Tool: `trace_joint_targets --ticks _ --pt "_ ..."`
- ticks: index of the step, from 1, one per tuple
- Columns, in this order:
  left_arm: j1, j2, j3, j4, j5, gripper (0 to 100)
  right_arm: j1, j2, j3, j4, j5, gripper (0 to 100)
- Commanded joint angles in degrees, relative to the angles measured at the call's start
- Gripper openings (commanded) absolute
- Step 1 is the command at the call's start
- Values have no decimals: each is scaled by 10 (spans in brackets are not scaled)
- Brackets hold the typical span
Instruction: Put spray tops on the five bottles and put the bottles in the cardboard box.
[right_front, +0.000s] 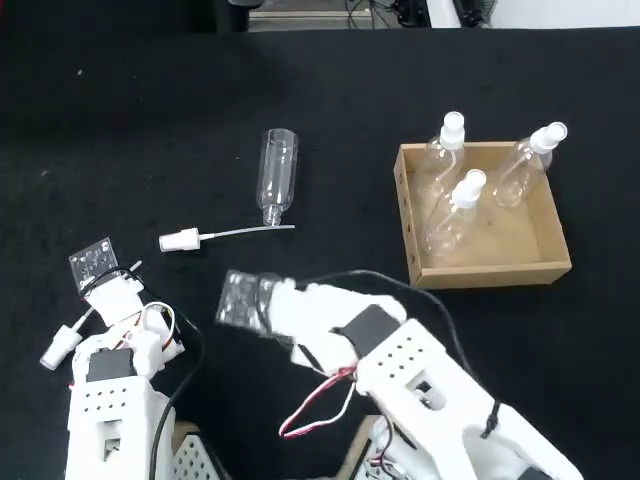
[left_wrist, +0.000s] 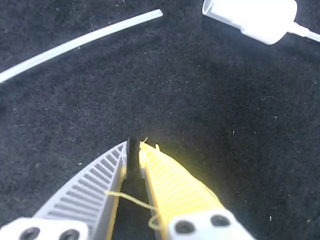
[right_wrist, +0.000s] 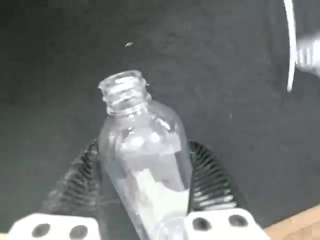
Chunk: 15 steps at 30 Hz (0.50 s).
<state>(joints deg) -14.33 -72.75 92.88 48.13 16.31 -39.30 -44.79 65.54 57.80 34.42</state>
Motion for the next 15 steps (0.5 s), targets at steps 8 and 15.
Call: trace_joint_targets --ticks 8,15 --pt "-4 -2 1 -6 3 40 76 200 -109 66 -63 187" --pt "-4 -2 1 -6 3 40 74 130 -119 132 -18 286"
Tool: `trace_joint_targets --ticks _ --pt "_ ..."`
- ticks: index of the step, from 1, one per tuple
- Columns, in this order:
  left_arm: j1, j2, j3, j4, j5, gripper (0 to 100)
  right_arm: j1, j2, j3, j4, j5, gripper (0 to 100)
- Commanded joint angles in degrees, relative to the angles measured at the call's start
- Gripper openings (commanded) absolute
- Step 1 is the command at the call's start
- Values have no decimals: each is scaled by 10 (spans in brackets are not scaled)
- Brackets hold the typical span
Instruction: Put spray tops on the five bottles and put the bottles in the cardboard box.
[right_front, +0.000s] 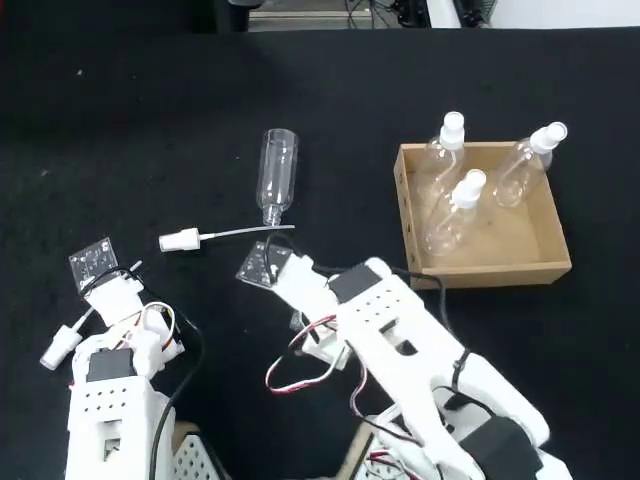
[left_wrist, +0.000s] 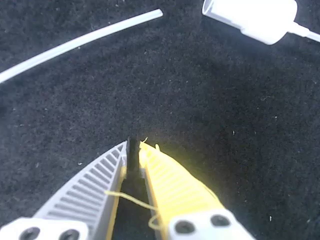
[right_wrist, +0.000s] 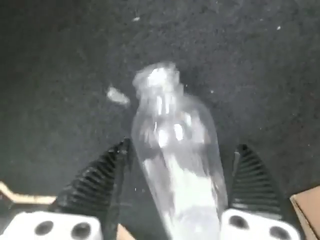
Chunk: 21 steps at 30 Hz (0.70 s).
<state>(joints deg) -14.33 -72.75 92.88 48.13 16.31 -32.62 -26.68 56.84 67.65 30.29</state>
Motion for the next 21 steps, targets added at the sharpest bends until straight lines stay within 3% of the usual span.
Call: trace_joint_targets --ticks 1,6,15,17,19,20,21 --pt "-4 -2 1 -6 3 40 8 -69 -31 50 36 289" --pt "-4 -2 1 -6 3 40 9 -130 13 82 111 290" --pt "-4 -2 1 -6 3 40 9 -128 149 -52 127 279" --pt "-2 -2 1 -6 2 41 9 -130 148 -57 127 203" --pt "0 -2 1 -8 3 43 7 -132 138 -62 127 42" --pt "0 -2 1 -8 3 43 8 -132 125 -62 126 2" --pt "0 -2 1 -8 2 43 10 -132 110 -55 124 40"
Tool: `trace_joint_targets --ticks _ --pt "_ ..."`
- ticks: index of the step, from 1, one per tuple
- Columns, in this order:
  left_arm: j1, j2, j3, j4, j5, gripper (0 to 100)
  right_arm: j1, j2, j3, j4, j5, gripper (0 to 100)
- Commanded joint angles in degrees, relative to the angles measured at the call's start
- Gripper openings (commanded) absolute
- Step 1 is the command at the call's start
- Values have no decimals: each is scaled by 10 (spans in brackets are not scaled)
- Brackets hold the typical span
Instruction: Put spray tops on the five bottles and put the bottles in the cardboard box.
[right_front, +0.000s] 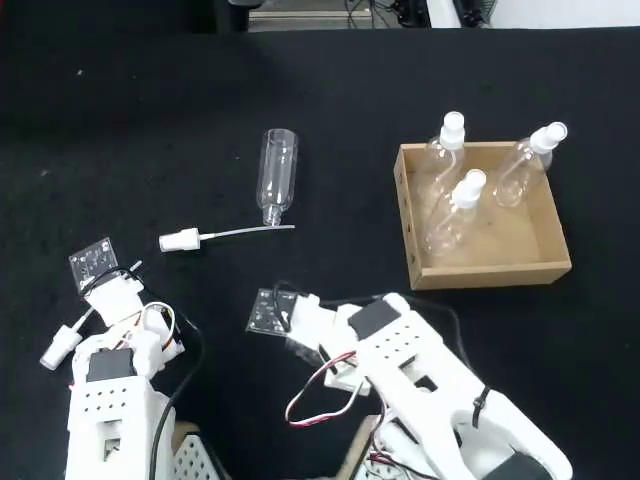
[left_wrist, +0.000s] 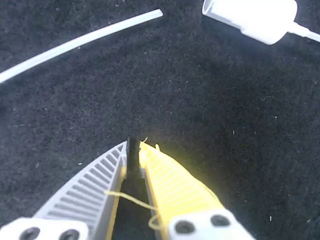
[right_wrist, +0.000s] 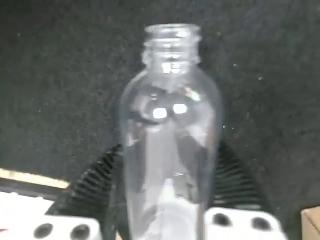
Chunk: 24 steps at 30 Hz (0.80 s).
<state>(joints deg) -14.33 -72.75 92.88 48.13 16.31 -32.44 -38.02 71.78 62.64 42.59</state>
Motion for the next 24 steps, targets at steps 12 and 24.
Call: trace_joint_targets --ticks 12,24 --pt "-104 -2 -115 19 -74 44 18 -19 -316 124 -120 11" --pt "-105 5 -254 25 -272 45 18 -20 -284 -2 -261 11"
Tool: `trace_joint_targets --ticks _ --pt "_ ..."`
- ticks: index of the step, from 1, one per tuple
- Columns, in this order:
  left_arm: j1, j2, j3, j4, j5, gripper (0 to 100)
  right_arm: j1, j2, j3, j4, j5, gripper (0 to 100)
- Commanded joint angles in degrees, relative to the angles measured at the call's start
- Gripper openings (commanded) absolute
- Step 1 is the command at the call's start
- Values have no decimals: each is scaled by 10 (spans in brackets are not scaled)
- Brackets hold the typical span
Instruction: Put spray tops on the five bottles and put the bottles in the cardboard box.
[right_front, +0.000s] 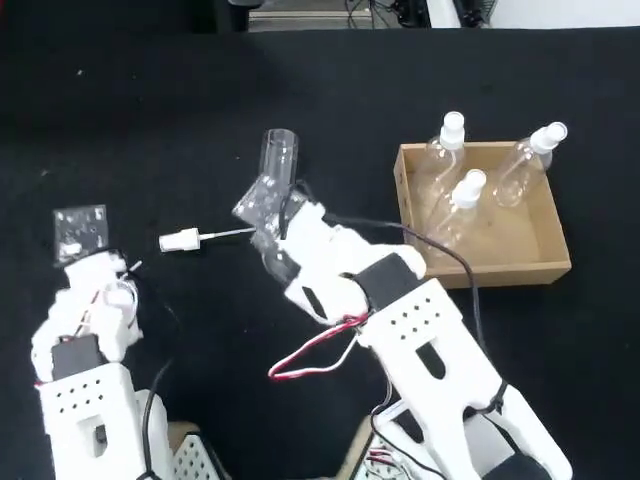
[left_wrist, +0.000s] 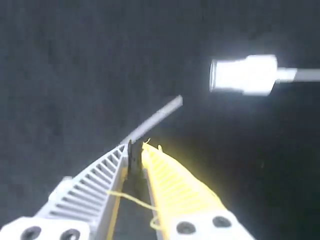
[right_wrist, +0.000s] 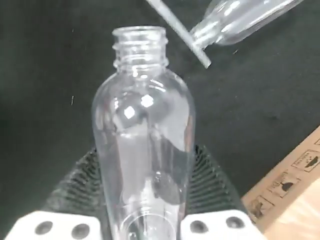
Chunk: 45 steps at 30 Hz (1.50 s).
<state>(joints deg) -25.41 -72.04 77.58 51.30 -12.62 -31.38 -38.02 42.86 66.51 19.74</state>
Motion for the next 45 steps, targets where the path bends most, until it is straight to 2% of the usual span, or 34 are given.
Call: trace_joint_targets --ticks 1,7,13,16,18,22,24,34,39,45 --pt "7 -2 -119 -10 45 45 8 -20 13 -51 -40 11" --pt "54 59 -239 -10 148 45 7 -20 48 -91 -70 11" --pt "116 304 -349 -5 251 45 7 -20 86 -126 -70 11" --pt "130 383 -380 -10 318 48 7 -20 98 -137 -70 11" --pt "132 422 -389 -11 367 98 7 -20 99 -137 -69 11" --pt "140 467 -378 -7 495 275 7 -20 99 -137 -65 11" --pt "139 485 -371 -10 556 315 7 -20 99 -137 -65 11" --pt "141 562 -396 -6 580 324 7 -20 99 -137 -65 11" --pt "173 622 -403 -11 707 387 7 -20 99 -136 -65 11" --pt "176 690 -455 -11 798 495 7 -20 99 -135 -65 11"
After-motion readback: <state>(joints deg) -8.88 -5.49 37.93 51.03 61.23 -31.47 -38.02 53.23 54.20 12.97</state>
